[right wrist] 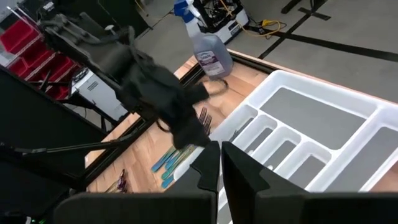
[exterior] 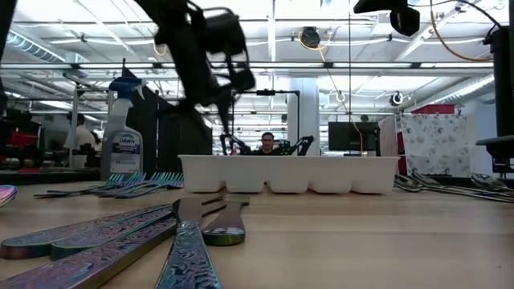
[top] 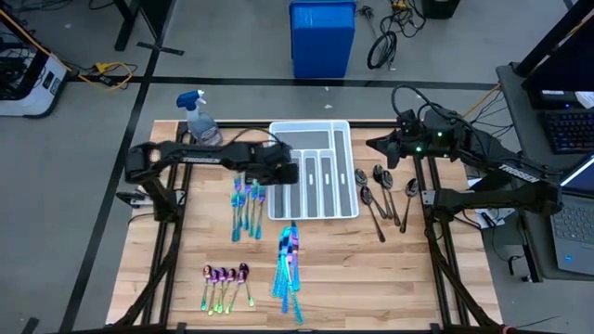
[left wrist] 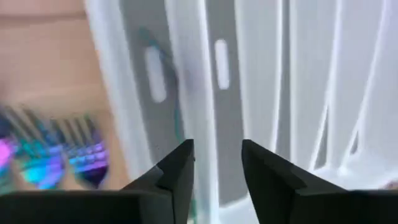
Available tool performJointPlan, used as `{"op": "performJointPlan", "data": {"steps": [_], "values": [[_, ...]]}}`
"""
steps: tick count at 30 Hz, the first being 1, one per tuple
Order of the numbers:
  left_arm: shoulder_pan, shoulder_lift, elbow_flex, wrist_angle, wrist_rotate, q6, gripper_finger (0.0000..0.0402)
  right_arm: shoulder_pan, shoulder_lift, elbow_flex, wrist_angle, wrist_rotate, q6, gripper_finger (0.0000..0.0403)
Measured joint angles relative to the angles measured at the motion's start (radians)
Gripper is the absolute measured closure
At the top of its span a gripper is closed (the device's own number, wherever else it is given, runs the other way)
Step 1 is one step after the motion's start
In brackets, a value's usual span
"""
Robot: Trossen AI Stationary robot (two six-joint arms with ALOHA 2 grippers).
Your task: Sort silverware
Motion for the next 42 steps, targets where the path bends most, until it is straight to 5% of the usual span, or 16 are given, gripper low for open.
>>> {"op": "performJointPlan", "data": {"steps": [6, 11, 16, 27, 42], "values": [[-0.014, -0.116, 0.026, -0.108, -0.047, 0.013, 0.0274, 0.0, 0.0, 0.0, -0.003, 0.002, -0.017, 0.0403], [-0.055, -0.123, 0.022, -0.322, -0.082, -0.011, 0.0274, 0.0, 0.0, 0.0, -0.01, 0.002, -0.021, 0.0403], [-0.09, -0.098, -0.02, -0.366, -0.086, -0.016, 0.0274, -0.001, 0.0, 0.0, -0.015, 0.002, -0.03, 0.0403], [-0.067, -0.081, -0.017, 0.044, -0.093, -0.057, 0.0274, 0.0, 0.004, 0.0, -0.024, 0.002, -0.032, 0.0403], [-0.018, 0.157, -0.018, 0.12, 0.025, 0.029, 0.0274, 0.0, 0.009, 0.0, -0.019, 0.002, 0.01, 0.0403]]}}
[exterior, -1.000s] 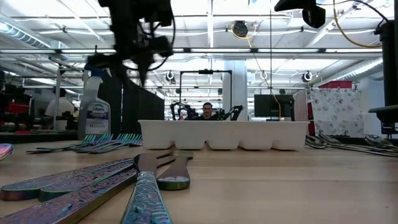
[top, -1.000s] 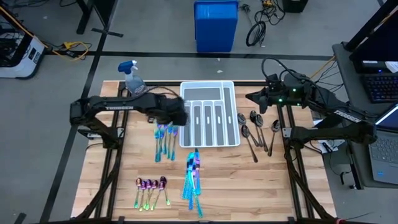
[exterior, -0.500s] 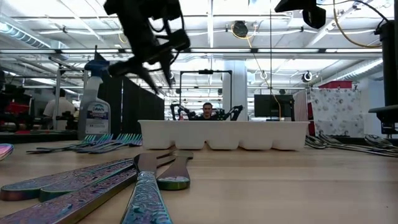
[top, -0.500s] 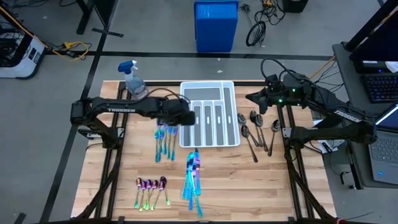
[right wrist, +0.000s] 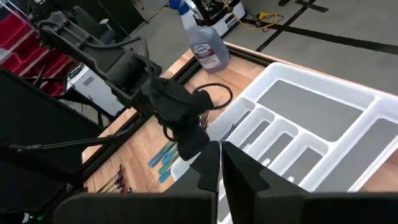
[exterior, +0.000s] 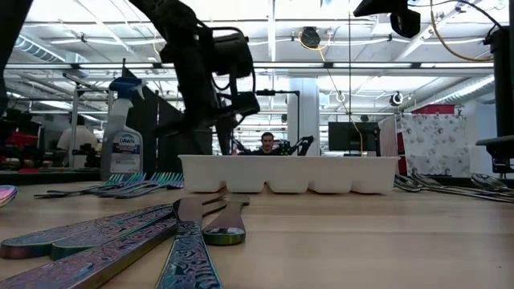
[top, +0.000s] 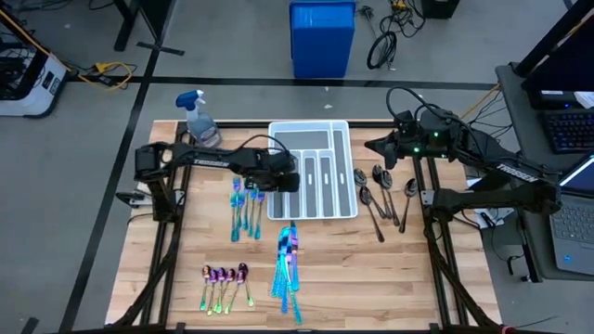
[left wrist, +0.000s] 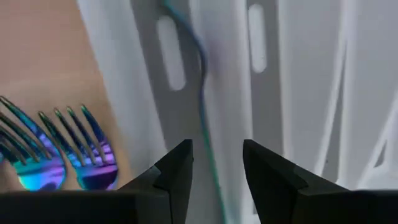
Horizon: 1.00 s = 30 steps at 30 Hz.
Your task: Sort silverware
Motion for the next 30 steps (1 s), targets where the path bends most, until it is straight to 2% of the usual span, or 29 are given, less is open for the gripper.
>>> {"op": "performJointPlan", "data": {"steps": [12, 16, 24, 27, 30], "values": [[-0.002, 0.062, 0.005, 0.036, -0.018, 0.04, 0.0277, 0.0, 0.0, 0.0, 0.002, 0.0, -0.009, 0.0403], [0.006, 0.067, 0.003, 0.039, -0.004, 0.039, 0.03, 0.0, 0.0, 0.0, 0.01, 0.0, -0.01, 0.0403], [0.008, -0.008, 0.035, 0.032, 0.026, 0.037, 0.0339, 0.0, 0.0, 0.0, 0.005, 0.0, -0.013, 0.0403], [0.009, -0.018, 0.03, -0.076, 0.025, 0.035, 0.0345, 0.0, 0.0, 0.0, 0.005, 0.0, -0.017, 0.0403], [0.009, -0.01, 0.032, -0.106, 0.01, 0.037, 0.0346, 0.0, 0.0, 0.0, 0.006, 0.0, -0.029, 0.0403]]}}
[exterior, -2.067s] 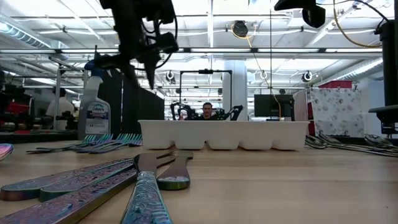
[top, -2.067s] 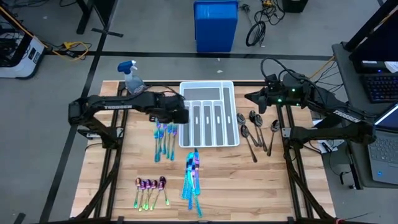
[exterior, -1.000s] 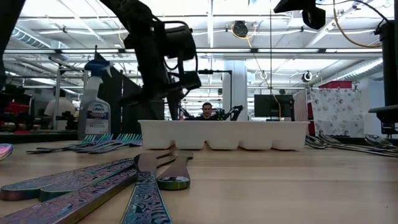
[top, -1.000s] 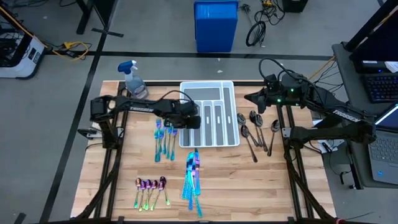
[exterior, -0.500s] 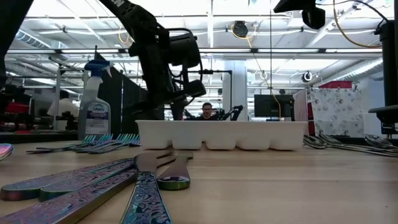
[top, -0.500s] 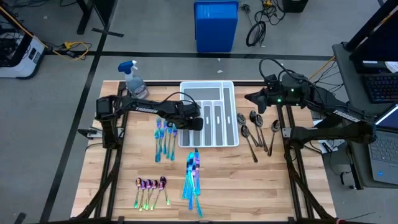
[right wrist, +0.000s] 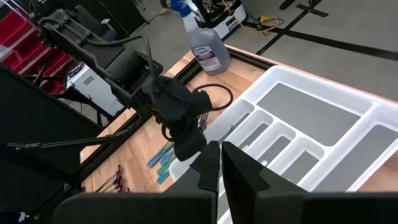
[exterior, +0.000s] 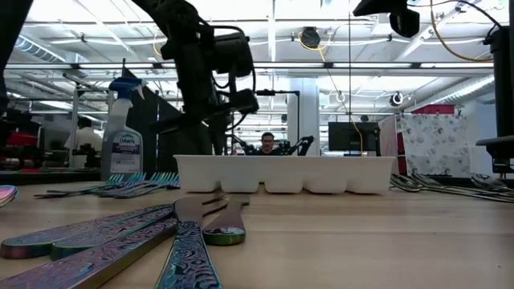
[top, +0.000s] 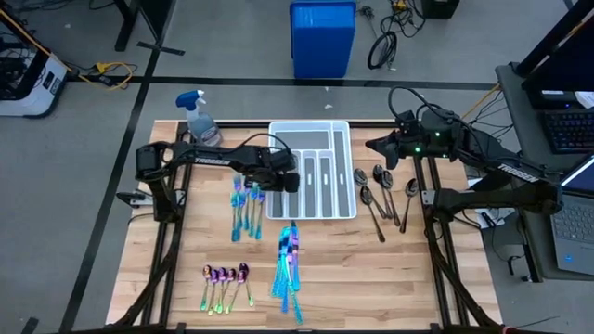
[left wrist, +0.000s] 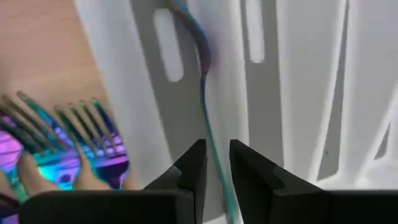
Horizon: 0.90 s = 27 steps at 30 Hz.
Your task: Sort silverware
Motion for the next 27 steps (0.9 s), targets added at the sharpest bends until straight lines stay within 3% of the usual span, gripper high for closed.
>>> {"op": "performJointPlan", "data": {"steps": [10, 27], "values": [[-0.001, 0.01, 0.0, -0.002, -0.06, 0.01, 0.0346, 0.0, 0.0, 0.0, 0.003, 0.0, -0.008, 0.0403], [-0.001, 0.127, 0.003, 0.07, -0.024, 0.026, 0.0346, 0.0, 0.0, 0.0, 0.01, 0.0, -0.008, 0.0403]]}}
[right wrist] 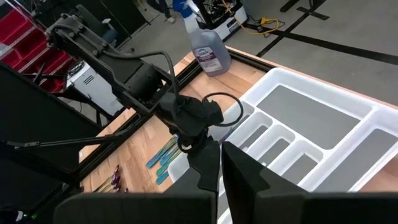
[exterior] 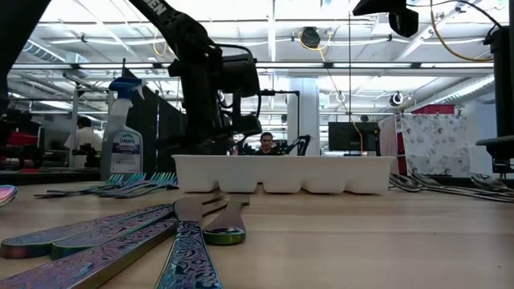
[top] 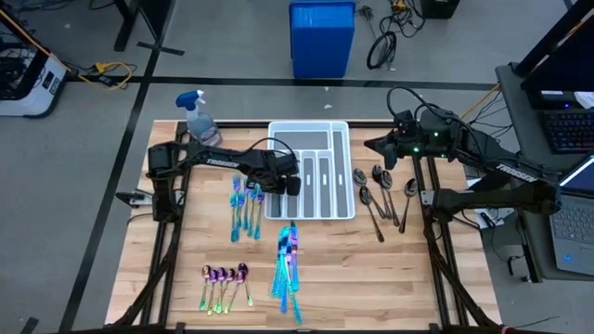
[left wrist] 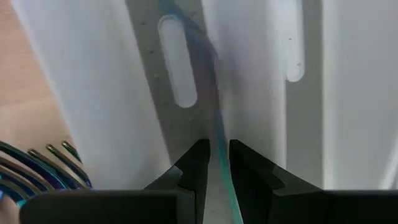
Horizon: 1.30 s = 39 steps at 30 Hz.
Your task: Sort silverware
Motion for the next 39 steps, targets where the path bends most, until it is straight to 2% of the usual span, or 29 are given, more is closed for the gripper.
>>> {"op": "performJointPlan", "data": {"steps": [3, 9, 16, 23, 31, 39], "values": [[-0.001, 0.006, 0.001, -0.001, -0.003, -0.001, 0.0352, 0.0, 0.001, 0.0, 0.0, 0.0, 0.004, 0.0403], [-0.003, -0.013, 0.018, -0.033, -0.011, -0.001, 0.0397, 0.0, 0.0, 0.0, 0.0, 0.0, 0.003, 0.0403], [-0.003, -0.044, 0.08, -0.113, -0.023, -0.017, 0.04, 0.0, 0.001, 0.0, 0.0, 0.0, 0.0, 0.0403], [-0.026, -0.05, 0.16, -0.199, -0.083, -0.061, 0.0401, 0.0, 0.0, 0.0, 0.001, 0.0, -0.004, 0.0403], [-0.034, -0.05, 0.163, -0.314, -0.144, -0.133, 0.0401, -0.001, 0.0, 0.0, 0.001, 0.0, -0.011, 0.0403], [-0.034, -0.045, 0.163, -0.303, -0.19, -0.133, 0.0401, 0.0, 0.0, 0.0, 0.0, 0.0, -0.022, 0.0403]]}}
